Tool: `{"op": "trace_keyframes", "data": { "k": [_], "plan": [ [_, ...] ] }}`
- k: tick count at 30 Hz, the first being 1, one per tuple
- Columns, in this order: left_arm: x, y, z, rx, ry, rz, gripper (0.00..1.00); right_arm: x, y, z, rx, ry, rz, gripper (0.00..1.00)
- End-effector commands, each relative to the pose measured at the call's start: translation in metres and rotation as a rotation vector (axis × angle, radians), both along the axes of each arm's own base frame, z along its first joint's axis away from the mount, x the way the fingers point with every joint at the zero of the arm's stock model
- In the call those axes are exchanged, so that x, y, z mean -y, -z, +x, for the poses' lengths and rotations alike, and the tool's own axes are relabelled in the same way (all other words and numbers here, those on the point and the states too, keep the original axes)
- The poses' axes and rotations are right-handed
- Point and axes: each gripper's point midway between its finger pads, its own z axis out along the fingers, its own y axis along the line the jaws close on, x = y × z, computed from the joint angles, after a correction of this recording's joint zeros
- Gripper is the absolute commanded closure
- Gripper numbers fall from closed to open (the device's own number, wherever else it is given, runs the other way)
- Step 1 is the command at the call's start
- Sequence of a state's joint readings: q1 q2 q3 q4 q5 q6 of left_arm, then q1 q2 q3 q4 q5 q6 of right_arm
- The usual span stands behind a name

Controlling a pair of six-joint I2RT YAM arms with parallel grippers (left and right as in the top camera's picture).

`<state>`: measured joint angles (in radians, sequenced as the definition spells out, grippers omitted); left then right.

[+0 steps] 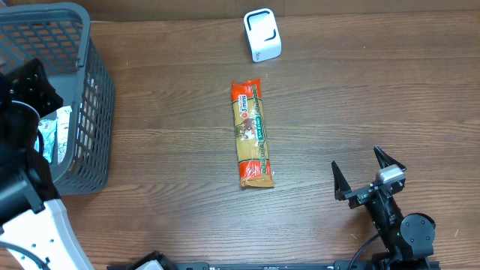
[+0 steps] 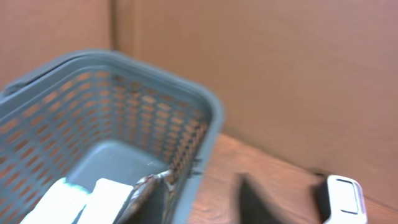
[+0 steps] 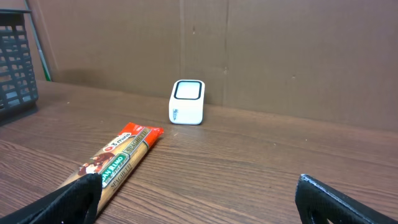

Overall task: Scan the item barcode
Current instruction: 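Grasp the dried mushroom bag in the basket with the left gripper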

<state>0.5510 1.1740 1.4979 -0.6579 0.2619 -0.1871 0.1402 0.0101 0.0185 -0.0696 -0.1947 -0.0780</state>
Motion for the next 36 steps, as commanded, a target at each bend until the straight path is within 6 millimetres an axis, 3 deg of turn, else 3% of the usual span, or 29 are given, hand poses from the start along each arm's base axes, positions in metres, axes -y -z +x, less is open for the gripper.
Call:
{"op": "trace_keyframes", "data": {
  "k": [1, 3, 6, 13, 18, 23, 30, 36],
  "plan": [
    [-0.041, 0.035, 0.009, -0.112, -0.172, -0.014, 0.25, -0.002, 0.002, 0.000, 0.001, -0.008, 0.004, 0.00],
    [-0.052, 0.056, 0.020, -0.171, -0.187, -0.019, 0.15, -0.002, 0.002, 0.000, 0.001, -0.008, 0.003, 0.00],
    [-0.064, 0.089, 0.040, -0.248, -0.168, -0.032, 0.09, -0.002, 0.002, 0.000, 0.001, -0.008, 0.003, 0.00],
    [-0.079, 0.163, 0.073, -0.391, -0.039, -0.059, 0.06, -0.002, 0.002, 0.000, 0.001, -0.008, 0.003, 0.00],
    [-0.081, 0.170, 0.086, -0.305, 0.130, -0.131, 0.01, -0.002, 0.002, 0.000, 0.001, -0.008, 0.004, 0.00],
    [-0.102, 0.178, 0.082, -0.303, 0.171, -0.067, 0.00, -0.002, 0.002, 0.000, 0.001, -0.008, 0.003, 0.00],
    [-0.112, 0.226, 0.090, -0.393, 0.216, -0.034, 0.00, -0.002, 0.002, 0.000, 0.001, -0.008, 0.004, 0.00],
    [-0.096, 0.268, 0.101, -0.402, 0.373, -0.093, 0.00, -0.002, 0.002, 0.000, 0.001, -0.008, 0.003, 0.00]
  ]
}}
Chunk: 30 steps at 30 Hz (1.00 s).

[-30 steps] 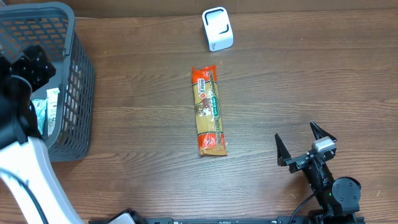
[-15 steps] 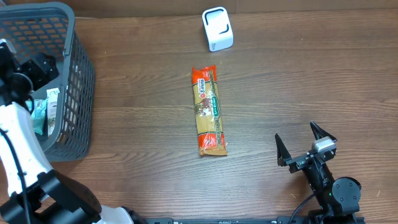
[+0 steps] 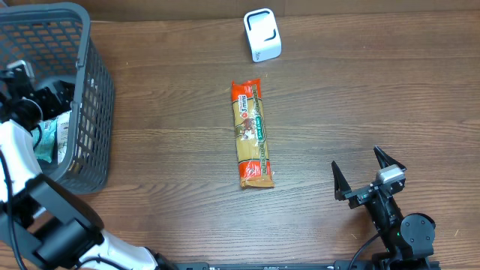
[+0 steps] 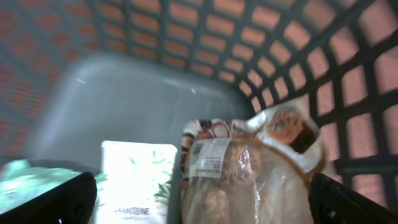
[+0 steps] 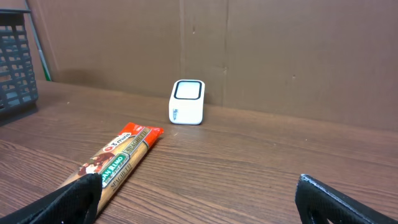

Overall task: Scan the item barcode
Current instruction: 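Grasp the dried mushroom bag in the basket with the left gripper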

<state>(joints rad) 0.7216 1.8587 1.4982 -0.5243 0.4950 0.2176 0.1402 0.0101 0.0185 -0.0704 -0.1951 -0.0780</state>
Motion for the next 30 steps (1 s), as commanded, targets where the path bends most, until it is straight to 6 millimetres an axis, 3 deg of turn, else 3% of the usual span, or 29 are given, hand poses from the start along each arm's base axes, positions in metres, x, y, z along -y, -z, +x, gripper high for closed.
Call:
{"op": "trace_keyframes", "data": {
  "k": [1, 13, 21, 30],
  "plan": [
    [0.019, 0.022, 0.010, 0.023, 0.152, -0.050, 0.00, -0.002, 0.002, 0.000, 0.002, -0.007, 0.004, 0.00],
    [0.047, 0.063, 0.021, 0.025, 0.294, -0.153, 0.00, -0.002, 0.002, 0.000, 0.001, -0.007, 0.004, 0.00],
    [0.040, 0.112, 0.015, -0.103, 0.251, -0.147, 0.00, -0.002, 0.002, 0.000, 0.002, -0.007, 0.004, 0.00],
    [0.034, 0.152, 0.011, -0.193, 0.221, -0.132, 0.00, -0.002, 0.002, 0.000, 0.001, -0.007, 0.004, 0.00]
  ]
}}
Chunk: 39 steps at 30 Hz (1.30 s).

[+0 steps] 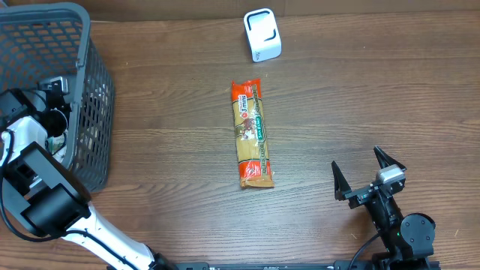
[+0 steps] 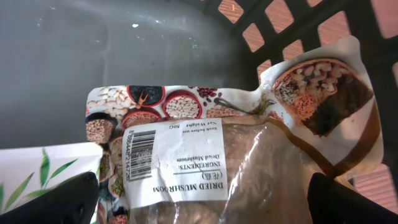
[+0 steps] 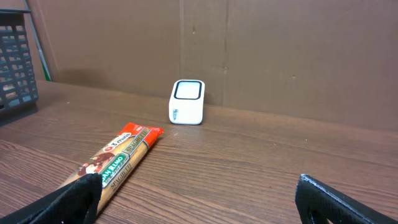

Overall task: Scan the item barcode
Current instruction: 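Grasp the dried mushroom bag in the basket with the left gripper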

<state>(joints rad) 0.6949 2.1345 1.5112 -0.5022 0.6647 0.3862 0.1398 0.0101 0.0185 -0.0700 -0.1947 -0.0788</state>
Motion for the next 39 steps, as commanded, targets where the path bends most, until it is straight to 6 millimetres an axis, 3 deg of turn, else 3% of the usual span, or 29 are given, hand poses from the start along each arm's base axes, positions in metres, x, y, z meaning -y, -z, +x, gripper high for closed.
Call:
{"op": "trace_keyframes", "data": {
  "k": [1, 7, 13, 15, 20, 23, 25, 27, 30, 39],
  "plan": [
    [-0.001, 0.047, -0.011, -0.139, -0.014, 0.047, 0.00, -0.002, 0.002, 0.000, 0.001, -0.008, 0.004, 0.00],
    [-0.012, 0.063, -0.015, -0.220, -0.049, 0.154, 0.00, -0.002, 0.002, 0.000, 0.001, -0.008, 0.004, 0.00],
    [0.001, 0.087, -0.012, -0.257, -0.019, 0.140, 0.01, -0.002, 0.002, 0.000, 0.001, -0.008, 0.004, 0.00],
    [0.005, 0.094, -0.013, -0.270, -0.011, 0.132, 0.10, -0.002, 0.002, 0.000, 0.001, -0.008, 0.004, 0.00],
    [0.007, 0.099, -0.013, -0.286, -0.040, 0.104, 0.48, -0.002, 0.002, 0.000, 0.001, -0.008, 0.004, 0.00],
    [0.007, 0.097, -0.013, -0.290, -0.063, 0.090, 0.81, -0.002, 0.002, 0.000, 0.001, -0.008, 0.004, 0.00],
    [0.005, 0.095, -0.012, -0.294, -0.096, 0.071, 0.90, -0.002, 0.002, 0.000, 0.001, -0.008, 0.004, 0.00],
    [0.001, 0.089, -0.008, -0.297, -0.135, 0.048, 0.96, -0.002, 0.002, 0.000, 0.001, -0.008, 0.004, 0.00],
    [-0.004, 0.070, 0.001, -0.294, -0.159, 0.033, 0.96, -0.002, 0.002, 0.000, 0.001, -0.008, 0.004, 0.00],
    [-0.023, -0.018, 0.025, -0.258, -0.240, 0.014, 0.96, -0.002, 0.002, 0.000, 0.001, -0.008, 0.004, 0.00]
  ]
}}
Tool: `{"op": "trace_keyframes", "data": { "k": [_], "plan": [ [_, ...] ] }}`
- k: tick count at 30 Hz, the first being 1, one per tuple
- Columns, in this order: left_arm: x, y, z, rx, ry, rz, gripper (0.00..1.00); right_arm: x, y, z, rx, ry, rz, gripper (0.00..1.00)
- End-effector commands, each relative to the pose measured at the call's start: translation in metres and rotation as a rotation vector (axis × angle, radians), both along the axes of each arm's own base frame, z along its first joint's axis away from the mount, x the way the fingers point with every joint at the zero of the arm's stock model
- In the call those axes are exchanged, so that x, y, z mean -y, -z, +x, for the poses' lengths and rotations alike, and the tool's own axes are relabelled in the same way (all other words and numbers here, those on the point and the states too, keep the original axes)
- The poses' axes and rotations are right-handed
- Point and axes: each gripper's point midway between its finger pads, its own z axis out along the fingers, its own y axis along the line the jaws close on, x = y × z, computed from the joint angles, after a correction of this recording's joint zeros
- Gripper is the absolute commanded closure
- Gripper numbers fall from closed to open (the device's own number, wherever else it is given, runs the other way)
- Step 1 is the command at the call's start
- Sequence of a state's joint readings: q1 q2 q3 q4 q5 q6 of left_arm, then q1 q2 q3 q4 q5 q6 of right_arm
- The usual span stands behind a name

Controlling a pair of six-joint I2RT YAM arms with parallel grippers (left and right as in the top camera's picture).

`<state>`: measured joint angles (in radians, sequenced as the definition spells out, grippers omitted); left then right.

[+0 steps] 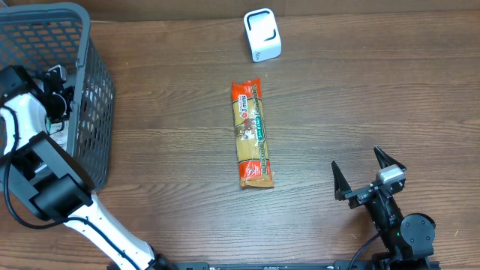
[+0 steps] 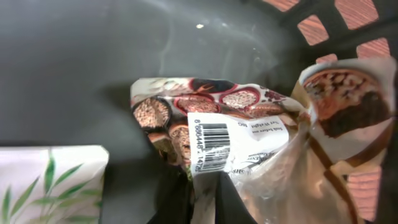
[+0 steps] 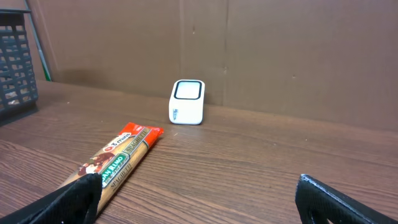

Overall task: Scan the item barcode
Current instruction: 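Grasp the dried mushroom bag in the basket with the left gripper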

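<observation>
My left gripper point(image 2: 205, 198) is down inside the grey basket point(image 1: 94, 90), shut on the edge of a clear bag of dried mushrooms point(image 2: 292, 155) just below its white barcode label point(image 2: 214, 146). In the overhead view only the left wrist point(image 1: 54, 94) shows, at the basket's right wall. The white scanner point(image 1: 262, 34) stands at the table's far edge, also seen as the scanner point(image 3: 187, 102). My right gripper point(image 1: 367, 184) rests open near the front right, nothing between its fingers point(image 3: 74, 199).
A long spaghetti pack point(image 1: 251, 135) lies mid-table, pointing toward the scanner. A white box with green leaves point(image 2: 50, 180) lies next to the bag in the basket. The basket's mesh wall point(image 2: 354, 31) stands close behind the bag.
My left gripper was open just above the mushroom bag; now its fingers are shut on the bag's edge by the label, and the bag is crumpled. The right arm has not moved.
My left gripper first looked at the basket from above its rim. Then it was inside, open over the box and the mushroom bag, then closer over the bag's label. Now it pinches the bag. The spaghetti, scanner and right arm stayed put.
</observation>
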<state>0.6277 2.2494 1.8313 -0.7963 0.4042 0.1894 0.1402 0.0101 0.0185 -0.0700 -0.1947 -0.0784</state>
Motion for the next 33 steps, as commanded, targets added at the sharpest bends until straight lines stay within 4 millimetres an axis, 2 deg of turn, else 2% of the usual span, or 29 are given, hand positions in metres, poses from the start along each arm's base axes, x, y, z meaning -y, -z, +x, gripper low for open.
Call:
{"op": "trace_keyframes", "data": {
  "k": [1, 3, 5, 7, 13, 22, 23, 24, 25, 27, 28, 29, 33],
  "plan": [
    [-0.003, -0.018, 0.009, -0.010, -0.060, -0.011, 0.93, -0.002, 0.002, 0.000, 0.001, -0.008, 0.004, 0.00],
    [0.000, -0.016, 0.003, -0.036, -0.068, -0.031, 0.56, -0.002, 0.002, 0.000, 0.001, -0.008, 0.004, 0.00],
    [0.005, -0.007, -0.006, -0.084, -0.071, -0.052, 0.38, -0.002, 0.002, 0.000, 0.001, -0.008, 0.004, 0.00],
    [0.008, 0.007, -0.017, -0.133, -0.078, -0.058, 0.26, -0.002, 0.002, 0.000, 0.001, -0.008, 0.004, 0.00],
    [0.020, 0.055, -0.050, -0.261, -0.091, -0.075, 0.17, -0.002, 0.002, 0.000, 0.001, -0.008, 0.004, 0.00],
    [0.038, 0.111, -0.074, -0.282, -0.088, -0.089, 0.13, -0.002, 0.002, 0.000, 0.001, -0.008, 0.004, 0.00],
    [0.039, 0.115, -0.075, -0.280, -0.088, -0.087, 0.14, -0.002, 0.002, 0.000, 0.001, -0.008, 0.004, 0.00],
    [0.041, 0.120, -0.077, -0.273, -0.086, -0.086, 0.21, -0.002, 0.002, 0.000, 0.001, -0.008, 0.004, 0.00],
    [0.043, 0.125, -0.079, -0.269, -0.086, -0.086, 0.34, -0.002, 0.002, 0.000, 0.001, -0.008, 0.004, 0.00],
    [0.044, 0.129, -0.080, -0.265, -0.086, -0.083, 0.69, -0.002, 0.002, 0.000, 0.001, -0.008, 0.004, 0.00],
    [0.044, 0.130, -0.080, -0.260, -0.087, -0.079, 0.80, -0.002, 0.002, 0.000, 0.001, -0.008, 0.004, 0.00],
    [0.043, 0.130, -0.079, -0.255, -0.087, -0.076, 0.85, -0.002, 0.002, 0.000, 0.001, -0.008, 0.004, 0.00],
    [0.039, 0.126, -0.073, -0.237, -0.088, -0.065, 0.96, -0.002, 0.002, 0.000, 0.001, -0.008, 0.004, 0.00]
  ]
}}
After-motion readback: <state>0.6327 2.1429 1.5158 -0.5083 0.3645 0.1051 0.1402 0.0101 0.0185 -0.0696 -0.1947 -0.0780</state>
